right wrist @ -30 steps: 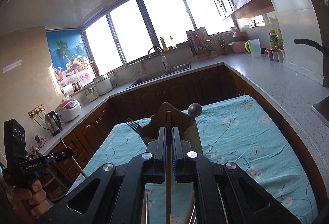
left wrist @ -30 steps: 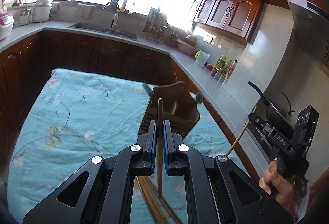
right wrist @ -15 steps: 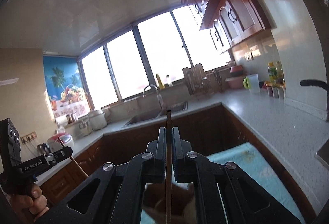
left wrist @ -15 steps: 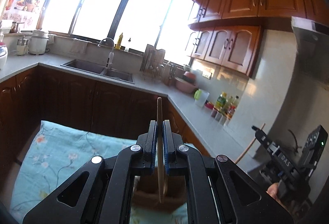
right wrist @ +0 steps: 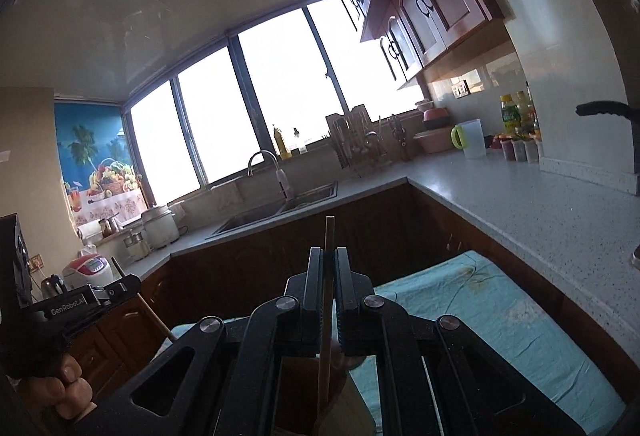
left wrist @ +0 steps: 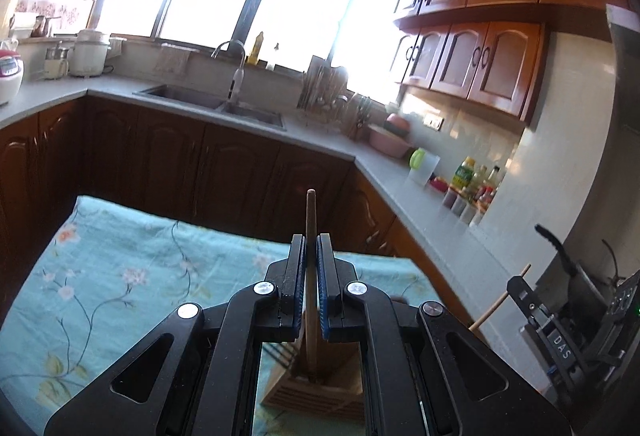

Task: Organize utensils
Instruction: 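Carry the chopsticks upright with both grippers and lower them into the wooden holder, then open the left gripper releasing its chopstick while the right gripper releases its chopstick, then move both open grippers back over the remaining chopsticks, then close the left gripper on a metal chopstick while the right gripper grasps a wooden chopstick, then carry both held chopsticks upright toward the wooden holder, then lower the chopsticks into the holder with both grippers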

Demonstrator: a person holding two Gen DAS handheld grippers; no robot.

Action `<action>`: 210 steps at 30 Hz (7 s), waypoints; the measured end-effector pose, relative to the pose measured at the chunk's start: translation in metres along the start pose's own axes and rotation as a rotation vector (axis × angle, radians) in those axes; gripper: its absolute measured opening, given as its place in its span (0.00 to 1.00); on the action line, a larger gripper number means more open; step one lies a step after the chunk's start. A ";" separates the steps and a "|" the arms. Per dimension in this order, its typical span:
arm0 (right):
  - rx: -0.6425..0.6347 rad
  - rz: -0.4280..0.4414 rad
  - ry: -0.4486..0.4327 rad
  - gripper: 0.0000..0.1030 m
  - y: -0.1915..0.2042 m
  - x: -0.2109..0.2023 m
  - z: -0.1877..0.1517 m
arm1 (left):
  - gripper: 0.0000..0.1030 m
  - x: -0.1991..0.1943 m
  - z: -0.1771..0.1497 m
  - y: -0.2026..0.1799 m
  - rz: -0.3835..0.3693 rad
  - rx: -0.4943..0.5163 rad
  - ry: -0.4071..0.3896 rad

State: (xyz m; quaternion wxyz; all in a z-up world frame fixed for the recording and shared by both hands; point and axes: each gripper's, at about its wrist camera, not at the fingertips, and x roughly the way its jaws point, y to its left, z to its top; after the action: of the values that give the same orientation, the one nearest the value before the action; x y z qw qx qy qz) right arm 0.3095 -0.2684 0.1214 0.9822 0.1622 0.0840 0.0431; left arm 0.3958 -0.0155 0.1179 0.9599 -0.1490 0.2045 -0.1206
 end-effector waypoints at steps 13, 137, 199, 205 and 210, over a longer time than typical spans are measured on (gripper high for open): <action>-0.038 0.006 0.084 0.06 0.002 -0.003 -0.001 | 0.06 0.014 -0.016 -0.001 -0.008 0.039 0.110; -0.041 0.116 0.449 0.05 0.024 -0.087 -0.086 | 0.03 -0.125 -0.099 0.034 -0.034 0.056 0.330; -0.038 0.011 -0.011 0.05 0.013 -0.026 0.027 | 0.03 -0.025 0.008 -0.024 0.035 0.060 -0.013; -0.032 0.016 0.055 0.05 0.007 -0.017 0.003 | 0.03 -0.012 -0.020 -0.018 0.038 0.066 0.057; -0.047 0.019 0.061 0.06 0.009 -0.020 0.006 | 0.04 -0.011 -0.021 -0.016 0.042 0.067 0.067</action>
State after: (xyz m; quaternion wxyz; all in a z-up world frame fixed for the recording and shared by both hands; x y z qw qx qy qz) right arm 0.2902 -0.2638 0.1333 0.9823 0.1387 0.1112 0.0594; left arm 0.3745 -0.0322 0.1084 0.9594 -0.1081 0.2354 -0.1120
